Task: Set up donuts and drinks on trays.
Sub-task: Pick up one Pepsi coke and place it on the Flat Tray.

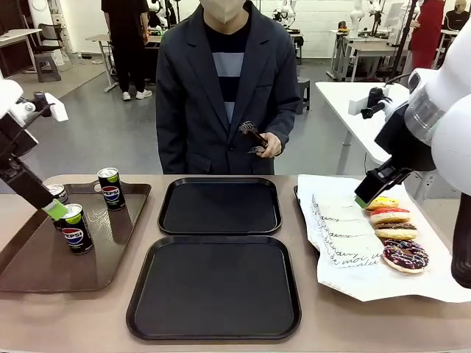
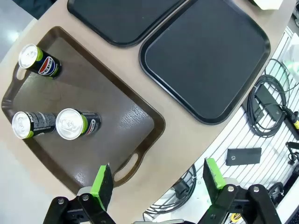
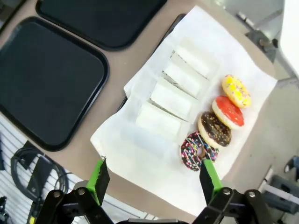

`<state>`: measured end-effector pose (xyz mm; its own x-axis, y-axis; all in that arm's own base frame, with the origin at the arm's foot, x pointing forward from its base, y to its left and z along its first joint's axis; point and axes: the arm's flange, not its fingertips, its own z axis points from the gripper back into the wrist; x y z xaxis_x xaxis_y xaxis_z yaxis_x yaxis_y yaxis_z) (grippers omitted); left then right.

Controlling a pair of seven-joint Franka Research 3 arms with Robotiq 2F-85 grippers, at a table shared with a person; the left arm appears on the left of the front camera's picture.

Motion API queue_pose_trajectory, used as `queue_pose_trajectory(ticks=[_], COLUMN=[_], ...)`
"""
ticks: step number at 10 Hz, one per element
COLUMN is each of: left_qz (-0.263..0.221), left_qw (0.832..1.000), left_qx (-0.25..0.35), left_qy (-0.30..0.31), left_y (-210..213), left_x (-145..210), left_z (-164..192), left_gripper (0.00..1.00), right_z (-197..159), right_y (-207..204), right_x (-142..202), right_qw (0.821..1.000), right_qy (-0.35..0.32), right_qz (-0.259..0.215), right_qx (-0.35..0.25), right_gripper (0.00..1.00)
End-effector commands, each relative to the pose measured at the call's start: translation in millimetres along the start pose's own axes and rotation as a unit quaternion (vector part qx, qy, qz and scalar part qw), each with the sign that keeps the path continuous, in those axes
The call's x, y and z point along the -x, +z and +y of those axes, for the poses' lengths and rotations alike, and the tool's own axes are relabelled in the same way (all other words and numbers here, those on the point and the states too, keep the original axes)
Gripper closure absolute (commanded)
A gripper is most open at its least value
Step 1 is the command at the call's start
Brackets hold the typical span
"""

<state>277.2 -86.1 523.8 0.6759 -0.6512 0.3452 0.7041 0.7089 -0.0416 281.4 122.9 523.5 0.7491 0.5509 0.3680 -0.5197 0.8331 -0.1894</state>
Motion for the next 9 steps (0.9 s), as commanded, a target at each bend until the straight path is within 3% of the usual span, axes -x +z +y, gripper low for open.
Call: queue_pose_trajectory(ticks=[1,2,3,4,5,6,7,9], left_qz=[-0.004,0.000,-0.088,-0.149,-0.192,-0.227,-0.232,-0.223], left_qw=[1.000,1.000,0.988,0.965,0.937,0.899,0.876,0.852], left_qx=[0.011,0.000,0.094,0.172,0.248,0.324,0.363,0.392], left_qy=[-0.011,0.000,0.085,0.133,0.155,0.185,0.215,0.264], left_y=[-12,0,7,16,26,34,33,27], left_x=[-11,0,10,21,30,43,58,89], left_z=[-1,0,27,47,60,78,92,125], left_gripper=[0.00,0.00,0.00,0.00,0.00,0.00,0.00,0.00], right_z=[-5,0,-34,-67,-97,-124,-144,-175], right_y=[-22,0,-12,-21,-24,-28,-34,-48], right_x=[-12,0,16,38,60,85,109,158], right_qw=[1.000,1.000,0.988,0.965,0.942,0.914,0.892,0.858], right_qy=[0.000,0.000,-0.078,-0.143,-0.201,-0.240,-0.270,-0.311], right_qz=[-0.005,0.000,-0.044,-0.078,-0.106,-0.134,-0.148,-0.153], right_qx=[-0.007,0.000,-0.125,-0.205,-0.245,-0.297,-0.330,-0.379], right_gripper=[0.00,0.00,0.00,0.00,0.00,0.00,0.00,0.00])
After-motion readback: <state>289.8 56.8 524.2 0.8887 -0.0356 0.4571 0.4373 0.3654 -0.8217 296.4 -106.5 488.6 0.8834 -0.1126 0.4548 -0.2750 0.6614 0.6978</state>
